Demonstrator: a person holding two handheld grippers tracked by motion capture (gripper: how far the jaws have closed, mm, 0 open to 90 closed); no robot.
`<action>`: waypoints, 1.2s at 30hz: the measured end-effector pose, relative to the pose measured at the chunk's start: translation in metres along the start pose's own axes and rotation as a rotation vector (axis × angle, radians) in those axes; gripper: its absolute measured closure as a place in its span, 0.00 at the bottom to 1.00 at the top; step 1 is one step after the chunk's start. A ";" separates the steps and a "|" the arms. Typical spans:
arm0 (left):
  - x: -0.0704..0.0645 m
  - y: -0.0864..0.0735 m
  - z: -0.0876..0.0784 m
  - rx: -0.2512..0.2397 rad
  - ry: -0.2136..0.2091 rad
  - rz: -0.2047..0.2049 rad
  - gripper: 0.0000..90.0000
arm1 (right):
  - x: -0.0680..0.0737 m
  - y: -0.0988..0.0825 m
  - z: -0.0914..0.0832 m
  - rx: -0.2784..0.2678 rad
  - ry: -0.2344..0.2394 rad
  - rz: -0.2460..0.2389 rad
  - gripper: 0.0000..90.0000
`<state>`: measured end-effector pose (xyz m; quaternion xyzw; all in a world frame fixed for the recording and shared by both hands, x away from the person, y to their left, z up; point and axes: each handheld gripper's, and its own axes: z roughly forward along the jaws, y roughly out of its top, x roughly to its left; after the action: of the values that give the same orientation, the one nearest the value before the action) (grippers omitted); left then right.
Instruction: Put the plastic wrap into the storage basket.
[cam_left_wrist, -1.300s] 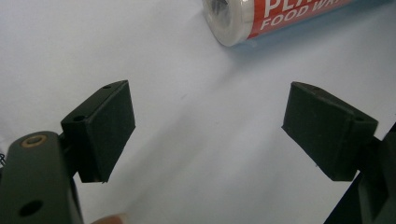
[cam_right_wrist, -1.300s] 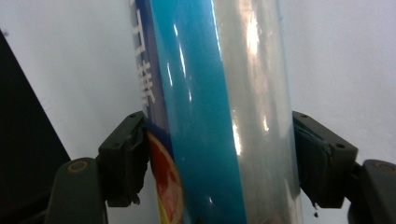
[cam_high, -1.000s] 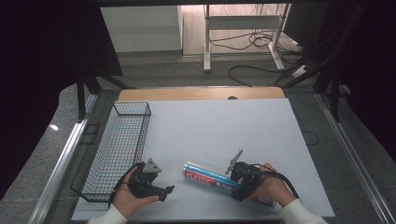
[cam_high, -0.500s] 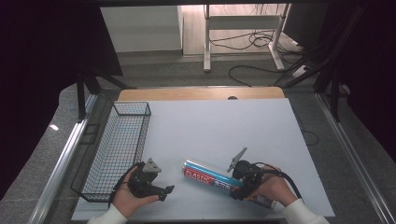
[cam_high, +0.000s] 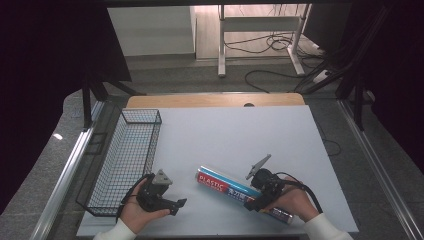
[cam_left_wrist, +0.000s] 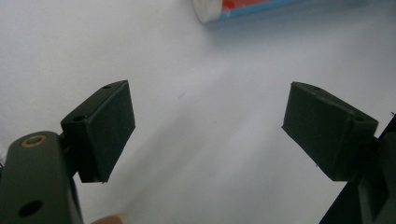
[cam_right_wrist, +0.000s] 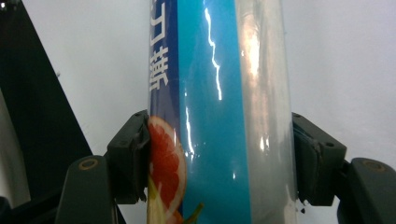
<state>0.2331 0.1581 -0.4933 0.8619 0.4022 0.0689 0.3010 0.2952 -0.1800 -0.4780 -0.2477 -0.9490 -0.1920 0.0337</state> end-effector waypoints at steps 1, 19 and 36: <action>0.000 0.000 0.000 -0.001 -0.001 -0.001 0.19 | 0.000 0.000 -0.001 -0.011 0.002 0.004 0.36; -0.001 0.004 -0.004 -0.062 -0.027 -0.015 0.18 | 0.007 -0.001 -0.026 -0.306 0.140 0.064 0.36; 0.007 0.020 -0.012 -0.311 -0.253 -0.200 0.17 | 0.008 0.000 -0.024 -0.446 0.225 0.207 0.36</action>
<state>0.2463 0.1589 -0.4726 0.7627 0.4294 -0.0089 0.4836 0.2875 -0.1860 -0.4547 -0.3217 -0.8433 -0.4181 0.1030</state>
